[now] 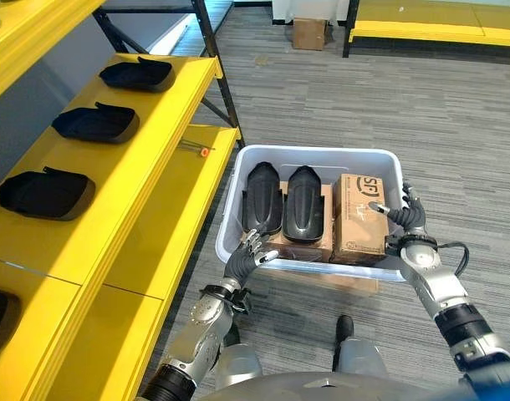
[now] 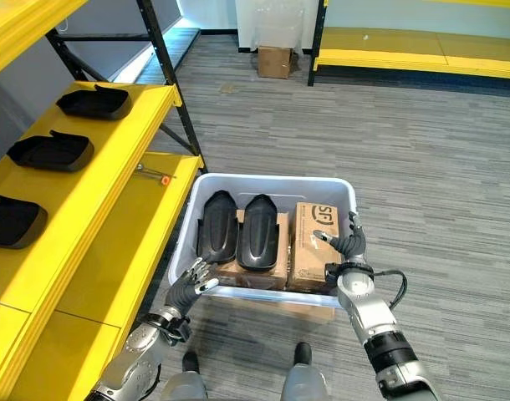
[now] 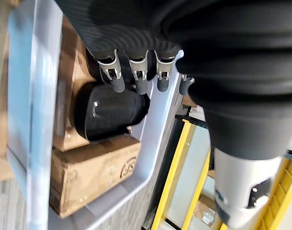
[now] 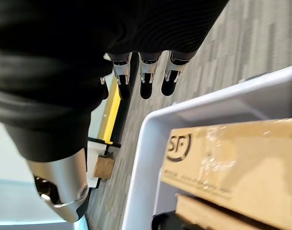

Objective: Move parts from the plastic box to the shelf.

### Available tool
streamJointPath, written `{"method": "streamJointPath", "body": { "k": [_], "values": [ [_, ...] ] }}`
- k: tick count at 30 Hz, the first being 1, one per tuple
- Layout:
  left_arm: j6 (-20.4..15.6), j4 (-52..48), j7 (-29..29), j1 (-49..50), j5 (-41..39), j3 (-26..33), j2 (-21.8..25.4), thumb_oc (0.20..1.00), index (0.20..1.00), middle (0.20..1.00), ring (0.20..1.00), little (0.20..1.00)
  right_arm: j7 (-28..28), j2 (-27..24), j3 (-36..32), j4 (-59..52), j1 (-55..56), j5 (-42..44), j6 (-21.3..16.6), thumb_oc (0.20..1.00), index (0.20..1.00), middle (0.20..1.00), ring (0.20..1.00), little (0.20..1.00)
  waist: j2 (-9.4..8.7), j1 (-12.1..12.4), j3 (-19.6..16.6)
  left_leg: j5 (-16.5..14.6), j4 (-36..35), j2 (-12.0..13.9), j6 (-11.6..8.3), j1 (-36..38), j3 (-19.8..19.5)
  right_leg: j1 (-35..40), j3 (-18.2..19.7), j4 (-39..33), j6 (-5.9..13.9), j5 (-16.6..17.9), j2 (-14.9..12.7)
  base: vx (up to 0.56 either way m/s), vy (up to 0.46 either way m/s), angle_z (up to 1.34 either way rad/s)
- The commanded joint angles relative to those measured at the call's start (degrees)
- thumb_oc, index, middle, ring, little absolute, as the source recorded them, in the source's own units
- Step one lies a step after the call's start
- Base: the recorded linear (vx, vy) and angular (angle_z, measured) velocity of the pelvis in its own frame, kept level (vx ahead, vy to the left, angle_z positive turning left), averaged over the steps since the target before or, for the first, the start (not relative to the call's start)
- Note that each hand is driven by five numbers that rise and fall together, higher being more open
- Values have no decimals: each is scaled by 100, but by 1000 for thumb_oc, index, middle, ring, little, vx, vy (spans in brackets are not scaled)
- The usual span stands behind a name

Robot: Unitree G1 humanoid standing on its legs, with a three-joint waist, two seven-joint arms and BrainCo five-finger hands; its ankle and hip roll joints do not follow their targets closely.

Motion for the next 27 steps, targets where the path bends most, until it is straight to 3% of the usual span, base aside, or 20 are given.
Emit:
{"method": "streamJointPath", "body": {
  "k": [1, 8, 12, 18, 27],
  "values": [
    [-221, -231, -7, -297, -292, -57, 530, 1000, 1000, 1000, 1000, 1000, 27, 295, 31, -162, -757, -20, -312, 1000, 1000, 1000, 1000, 1000, -470, 266, 272, -323, 180, -395, -106, -115, -156, -65, -256, 475, 83, -173, -427, -23, 69, 5],
    [-386, -235, 222, -532, -529, -237, 553, 1000, 1000, 1000, 1000, 1000, 88, 338, 201, -250, -1348, -287, -281, 1000, 1000, 1000, 1000, 1000, -336, 301, 701, -391, 424, -507, -56, -540, -219, -458, -177, 673, 99, -177, -544, -47, 89, 6],
    [-349, -280, 277, -732, -698, -339, 598, 1000, 1000, 1000, 1000, 1000, 9, 397, 295, -104, -1748, -340, -3, 1000, 1000, 1000, 1000, 1000, -258, 362, 959, -413, 557, -592, -34, -853, -307, -713, -145, 793, 106, -191, -596, -49, 55, 1],
    [-361, -320, 507, -1083, -811, -469, 672, 1000, 1000, 1000, 1000, 1000, -476, 393, 333, 422, -2389, -175, 30, 1000, 1000, 1000, 1000, 1000, -169, 469, 1360, -409, 878, -725, 40, -1568, -408, -1345, -78, 1135, 99, -222, -666, -118, 18, 7],
    [-174, -677, 266, -1179, -1122, -685, 614, 1000, 1000, 1000, 1000, 1000, -896, 238, 24, 754, -2742, -33, 42, 1000, 1000, 1000, 1000, 1000, -2, 504, 1403, -460, 1272, -967, 179, -2646, -393, -2391, 72, 1595, 81, -290, -726, -51, 60, 6]
  ]
}}
